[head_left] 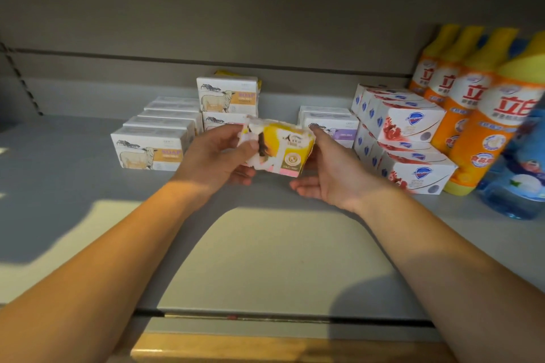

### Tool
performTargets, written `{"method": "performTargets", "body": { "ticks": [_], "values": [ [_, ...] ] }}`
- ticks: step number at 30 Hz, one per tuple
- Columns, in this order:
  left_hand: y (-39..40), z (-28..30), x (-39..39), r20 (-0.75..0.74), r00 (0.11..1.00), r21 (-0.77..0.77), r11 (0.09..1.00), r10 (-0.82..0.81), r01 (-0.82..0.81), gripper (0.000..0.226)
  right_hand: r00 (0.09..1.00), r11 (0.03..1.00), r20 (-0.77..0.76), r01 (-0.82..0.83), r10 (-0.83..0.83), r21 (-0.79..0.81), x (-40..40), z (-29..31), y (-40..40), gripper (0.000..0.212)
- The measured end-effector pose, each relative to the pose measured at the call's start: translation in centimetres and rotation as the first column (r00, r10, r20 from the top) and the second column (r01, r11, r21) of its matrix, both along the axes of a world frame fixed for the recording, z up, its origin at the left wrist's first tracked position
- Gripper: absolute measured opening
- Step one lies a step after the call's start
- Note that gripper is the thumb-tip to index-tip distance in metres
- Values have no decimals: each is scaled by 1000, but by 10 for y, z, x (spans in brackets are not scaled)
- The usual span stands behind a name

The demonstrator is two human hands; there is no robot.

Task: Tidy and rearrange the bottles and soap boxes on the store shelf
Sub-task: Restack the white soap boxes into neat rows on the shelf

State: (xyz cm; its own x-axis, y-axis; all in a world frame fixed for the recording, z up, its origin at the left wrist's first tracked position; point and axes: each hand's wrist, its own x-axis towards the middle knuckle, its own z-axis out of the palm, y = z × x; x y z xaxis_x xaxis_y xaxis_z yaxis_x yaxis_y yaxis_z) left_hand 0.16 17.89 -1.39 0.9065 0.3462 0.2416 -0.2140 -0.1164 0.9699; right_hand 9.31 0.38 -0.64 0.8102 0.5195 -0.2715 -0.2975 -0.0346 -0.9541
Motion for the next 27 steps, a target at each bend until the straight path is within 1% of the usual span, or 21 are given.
{"method": "performTargets", "body": {
  "ticks": [1, 2, 4, 5, 6, 7, 8, 9, 10, 11, 13, 16, 17, 20, 22, 23, 24, 25, 27],
  "values": [
    [0, 0, 0, -17, 1000, -6, 1000, 20, -20, 9, 994, 997, 110, 32, -25, -65, 1, -2, 1, 58],
    [0, 0, 0, -32, 999, -14, 999, 30, -30, 11, 981, 997, 188, 47, -35, -59, 2, -3, 2, 62],
    [-2, -1, 1, -45, 999, -29, 999, 26, -27, 14, 969, 998, 247, -32, 16, 63, 4, -4, 1, 58],
    [-3, -1, 1, -41, 999, -19, 1000, 19, -20, 15, 963, 989, 265, -80, 44, 127, 3, -3, 0, 53],
    [-3, -2, 1, -37, 999, -1, 1000, 13, -13, 15, 951, 982, 303, -112, 63, 149, 1, -3, -1, 46],
    [-4, -2, 1, -34, 999, 10, 1000, 10, -9, 14, 926, 987, 372, -114, 64, 116, 1, -4, -1, 37],
    [-5, -2, 0, -32, 999, 18, 1000, 11, -10, 14, 884, 996, 464, -82, 53, 42, 0, -5, -1, 28],
    [-6, -1, -1, -28, 999, 28, 999, 15, -14, 15, 828, 999, 558, -28, 48, -45, -2, -5, -3, 24],
    [-8, -1, -2, -24, 999, 53, 998, 26, -25, 16, 783, 994, 619, 13, 59, -111, -5, -3, -4, 24],
    [-11, 0, -3, -19, 999, 82, 996, 40, -39, 17, 761, 989, 645, 31, 72, -147, -8, -1, -6, 25],
    [-18, 5, -6, -1, 998, 121, 990, 66, -65, 13, 753, 985, 654, 47, 76, -168, -14, 7, -10, 24],
    [-32, 12, -9, 18, 997, 189, 979, 74, -76, 11, 714, 974, 699, 125, 42, -187, -23, 18, -26, 15],
    [-39, 13, -9, 16, 998, 218, 974, 61, -63, 11, 699, 970, 715, 158, 23, -186, -28, 19, -37, 16],
    [-70, 10, -16, 1, 1000, 263, 964, -26, 25, 11, 694, 968, 717, 218, -65, -124, -45, 15, -80, 23],
    [-98, 8, -19, 3, 997, 354, 933, -78, 72, 20, 697, 963, 710, 248, -103, -104, -57, 12, -114, 27],
    [-114, 7, -19, -4, 994, 376, 921, -111, 104, 26, 695, 956, 709, 274, -120, -107, -63, 11, -130, 28],
    [-129, 7, -19, -13, 989, 367, 920, -146, 140, 30, 692, 945, 708, 308, -144, -109, -67, 11, -148, 27],
    [-145, 7, -18, -21, 984, 351, 920, -176, 172, 30, 685, 932, 707, 346, -173, -108, -72, 11, -167, 26],
    [-176, 6, -13, -30, 976, 346, 914, -218, 214, 20, 660, 891, 709, 443, -247, -102, -77, 11, -208, 22]
  ]
}}
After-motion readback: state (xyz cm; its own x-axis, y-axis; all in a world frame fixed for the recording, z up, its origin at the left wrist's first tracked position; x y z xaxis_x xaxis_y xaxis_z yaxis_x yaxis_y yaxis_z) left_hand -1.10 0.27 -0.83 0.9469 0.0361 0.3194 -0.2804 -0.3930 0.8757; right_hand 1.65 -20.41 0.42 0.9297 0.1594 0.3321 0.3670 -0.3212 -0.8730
